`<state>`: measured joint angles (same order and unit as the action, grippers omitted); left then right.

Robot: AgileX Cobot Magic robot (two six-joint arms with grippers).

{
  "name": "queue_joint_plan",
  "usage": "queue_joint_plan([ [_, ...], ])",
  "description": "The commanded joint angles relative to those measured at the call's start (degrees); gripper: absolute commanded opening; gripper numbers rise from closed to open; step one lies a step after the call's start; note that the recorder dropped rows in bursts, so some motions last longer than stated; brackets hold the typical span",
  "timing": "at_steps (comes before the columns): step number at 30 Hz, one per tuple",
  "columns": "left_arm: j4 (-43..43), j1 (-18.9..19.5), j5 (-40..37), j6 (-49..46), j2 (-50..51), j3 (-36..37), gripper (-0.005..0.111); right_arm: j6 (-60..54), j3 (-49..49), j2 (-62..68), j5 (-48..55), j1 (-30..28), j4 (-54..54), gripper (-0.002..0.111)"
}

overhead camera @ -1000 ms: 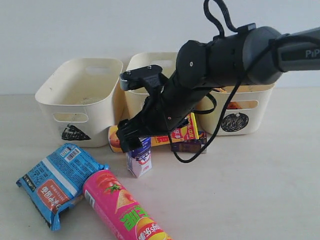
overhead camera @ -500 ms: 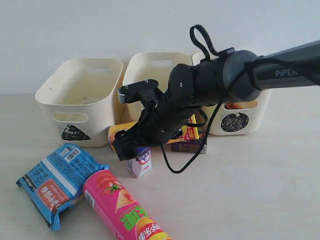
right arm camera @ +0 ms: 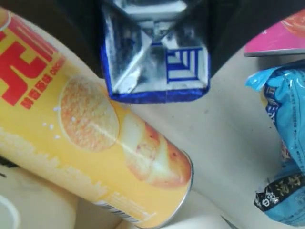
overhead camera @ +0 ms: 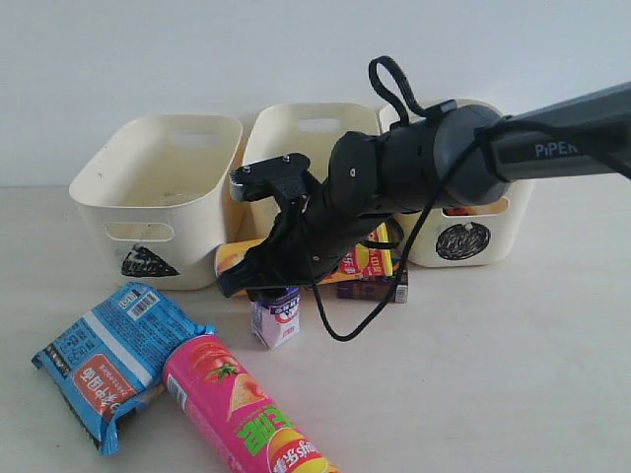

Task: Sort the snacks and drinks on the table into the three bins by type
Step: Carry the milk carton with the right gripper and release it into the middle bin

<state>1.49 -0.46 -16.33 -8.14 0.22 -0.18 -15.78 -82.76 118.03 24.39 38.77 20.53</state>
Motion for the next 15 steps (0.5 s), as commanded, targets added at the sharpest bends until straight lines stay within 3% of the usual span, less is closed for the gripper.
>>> queue_joint_plan([
  [1,0.11,-0.08,0.00,0.39,-0.22,0.18,0.004,-0.08,-0.23,-2.90,1.80,-0.09,-0.54,0.000],
  [12,0.11,-0.08,0.00,0.39,-0.22,0.18,0.004,-4.02,-0.23,-19.75,-3.83,-0.09,-2.48,0.000],
  [15,0.11,-0.08,0.00,0.39,-0.22,0.18,0.004,-7.97,-0.23,-23.62,-12.81,-0.51,-3.54,0.000],
])
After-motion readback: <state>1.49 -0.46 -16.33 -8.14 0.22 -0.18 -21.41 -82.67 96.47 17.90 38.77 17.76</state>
